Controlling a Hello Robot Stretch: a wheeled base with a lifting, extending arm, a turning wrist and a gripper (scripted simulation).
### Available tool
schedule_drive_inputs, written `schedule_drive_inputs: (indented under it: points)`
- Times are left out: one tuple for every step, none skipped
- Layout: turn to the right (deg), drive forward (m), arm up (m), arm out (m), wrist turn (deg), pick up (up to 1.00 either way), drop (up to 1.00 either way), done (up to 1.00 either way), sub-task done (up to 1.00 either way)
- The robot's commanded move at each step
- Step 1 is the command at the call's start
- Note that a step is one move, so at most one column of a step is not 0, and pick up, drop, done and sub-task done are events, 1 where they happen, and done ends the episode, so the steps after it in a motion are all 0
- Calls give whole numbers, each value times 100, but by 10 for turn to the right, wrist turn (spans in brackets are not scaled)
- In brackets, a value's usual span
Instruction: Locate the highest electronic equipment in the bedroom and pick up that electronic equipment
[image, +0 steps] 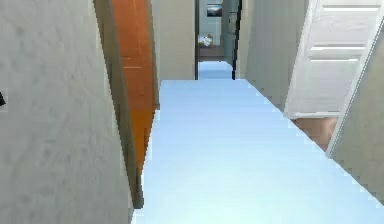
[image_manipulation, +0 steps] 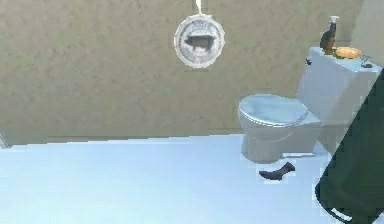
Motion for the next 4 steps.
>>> schedule_drive_inputs:
  points:
    - [60,0,0,0,0,0,0,0,0]
    - [0,100,0,0,0,0,0,0,0]
    - [0,100,0,0,0,0,0,0,0]
    - [0,100,0,0,0,0,0,0,0]
